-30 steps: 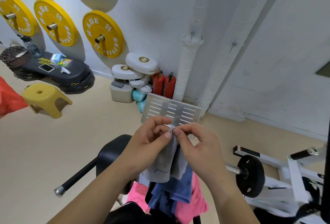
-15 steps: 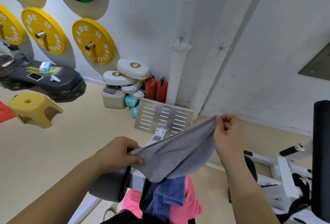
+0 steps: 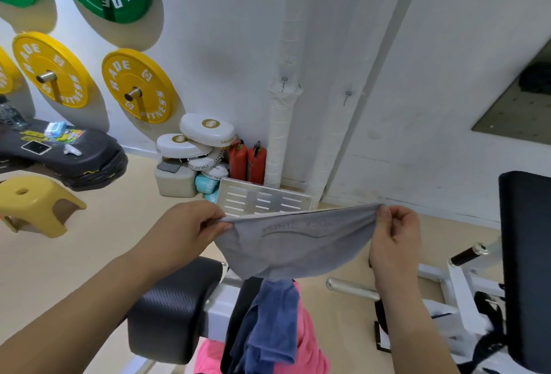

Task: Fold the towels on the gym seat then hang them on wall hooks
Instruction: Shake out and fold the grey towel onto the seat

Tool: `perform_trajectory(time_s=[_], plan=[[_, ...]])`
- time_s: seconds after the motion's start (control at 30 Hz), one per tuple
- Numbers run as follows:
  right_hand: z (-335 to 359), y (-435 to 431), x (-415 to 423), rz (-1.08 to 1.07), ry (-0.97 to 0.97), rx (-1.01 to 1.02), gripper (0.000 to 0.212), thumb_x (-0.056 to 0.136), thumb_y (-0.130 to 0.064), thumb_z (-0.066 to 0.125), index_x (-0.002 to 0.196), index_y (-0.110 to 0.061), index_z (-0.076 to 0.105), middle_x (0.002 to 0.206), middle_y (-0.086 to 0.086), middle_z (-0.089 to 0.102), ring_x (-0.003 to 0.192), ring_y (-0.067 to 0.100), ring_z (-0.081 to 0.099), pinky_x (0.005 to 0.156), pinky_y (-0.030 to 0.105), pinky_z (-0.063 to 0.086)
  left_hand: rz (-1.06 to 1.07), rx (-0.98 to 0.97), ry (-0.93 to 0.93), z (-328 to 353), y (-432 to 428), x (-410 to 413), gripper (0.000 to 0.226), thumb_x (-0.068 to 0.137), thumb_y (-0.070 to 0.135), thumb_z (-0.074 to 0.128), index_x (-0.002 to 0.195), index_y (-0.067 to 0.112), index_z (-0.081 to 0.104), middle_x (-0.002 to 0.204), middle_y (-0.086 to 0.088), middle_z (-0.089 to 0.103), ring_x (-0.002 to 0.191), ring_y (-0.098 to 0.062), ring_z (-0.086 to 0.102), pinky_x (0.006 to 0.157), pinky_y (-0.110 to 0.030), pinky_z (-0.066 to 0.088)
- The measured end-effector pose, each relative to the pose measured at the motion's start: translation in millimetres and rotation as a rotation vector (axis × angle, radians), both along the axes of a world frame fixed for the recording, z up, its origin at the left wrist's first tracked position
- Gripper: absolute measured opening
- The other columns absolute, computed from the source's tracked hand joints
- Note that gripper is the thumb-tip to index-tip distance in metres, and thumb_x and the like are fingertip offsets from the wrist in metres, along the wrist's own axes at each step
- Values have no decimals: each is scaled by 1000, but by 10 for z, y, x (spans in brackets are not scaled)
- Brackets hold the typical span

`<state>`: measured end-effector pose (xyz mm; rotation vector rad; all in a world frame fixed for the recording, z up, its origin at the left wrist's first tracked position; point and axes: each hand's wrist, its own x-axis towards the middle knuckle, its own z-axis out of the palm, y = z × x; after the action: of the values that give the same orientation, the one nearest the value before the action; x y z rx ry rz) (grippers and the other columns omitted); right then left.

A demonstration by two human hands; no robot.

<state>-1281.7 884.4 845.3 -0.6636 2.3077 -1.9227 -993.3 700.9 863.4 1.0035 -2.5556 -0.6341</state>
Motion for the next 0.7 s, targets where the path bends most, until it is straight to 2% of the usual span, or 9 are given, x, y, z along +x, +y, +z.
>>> perform_trajectory(time_s=[0.07,0.1,0.13,0.2,0.23,0.37,0.5,0.63,0.7], plan=[[67,4,-64,-35,48,-19,9,105,-21,55,102,-13,53,83,-3,60,69,-6,57,69,14,47,21,33,96,57,-4,-36,21,85,53,68,83,32,67,70,12,64,75,-6,59,60,-22,46],[66,0,-102,-43,64,4,9,104,-21,55,102,-13,53,84,-2,61,70,-7,58,67,11,45,34,77,130,79,-3,-44,16,85,43,76,84,35,62,70,10,63,72,-6,58,60,-22,46],[39,-5,-134,-40,58,36,10,104,-23,56,102,-13,53,86,1,62,73,-2,59,69,15,47,24,120,120,102,5,-57,23,84,37,80,84,37,56,71,8,62,68,-5,55,60,-22,45],[-68,-5,-176,-27,19,100,11,104,-24,55,101,-14,53,88,9,63,77,18,60,72,32,49,-70,154,22,106,59,-82,34,83,34,82,82,39,48,72,7,59,63,-5,50,59,-20,43],[-116,-3,-195,-24,0,109,11,104,-23,55,101,-13,53,87,8,62,77,20,58,72,33,48,-150,146,-31,111,108,-102,35,83,35,82,81,40,48,74,10,59,64,-4,50,59,-18,42],[-139,27,-275,-22,-17,130,12,105,-24,53,104,-12,52,84,-4,58,76,8,56,69,19,40,-421,16,-219,141,256,-190,21,82,44,77,84,40,57,74,27,57,73,7,53,66,-10,40],[-59,56,-336,-20,-14,138,14,105,-26,54,106,-12,53,86,-6,60,78,0,56,68,15,40,-335,-42,-234,124,252,-224,27,81,50,76,103,41,65,74,23,58,71,4,51,65,-10,37],[-60,104,-315,-29,-35,131,17,105,-28,54,108,-11,55,87,-6,61,81,10,58,69,19,41,-320,-39,-200,67,261,-241,10,86,43,74,90,34,71,74,23,59,71,6,52,68,-14,39],[-4,152,-290,-45,-59,115,18,105,-26,53,109,-9,55,88,-6,61,84,12,58,69,17,41,-326,-37,-105,55,294,-217,10,88,44,70,87,34,72,74,24,57,73,5,54,67,-11,40]])
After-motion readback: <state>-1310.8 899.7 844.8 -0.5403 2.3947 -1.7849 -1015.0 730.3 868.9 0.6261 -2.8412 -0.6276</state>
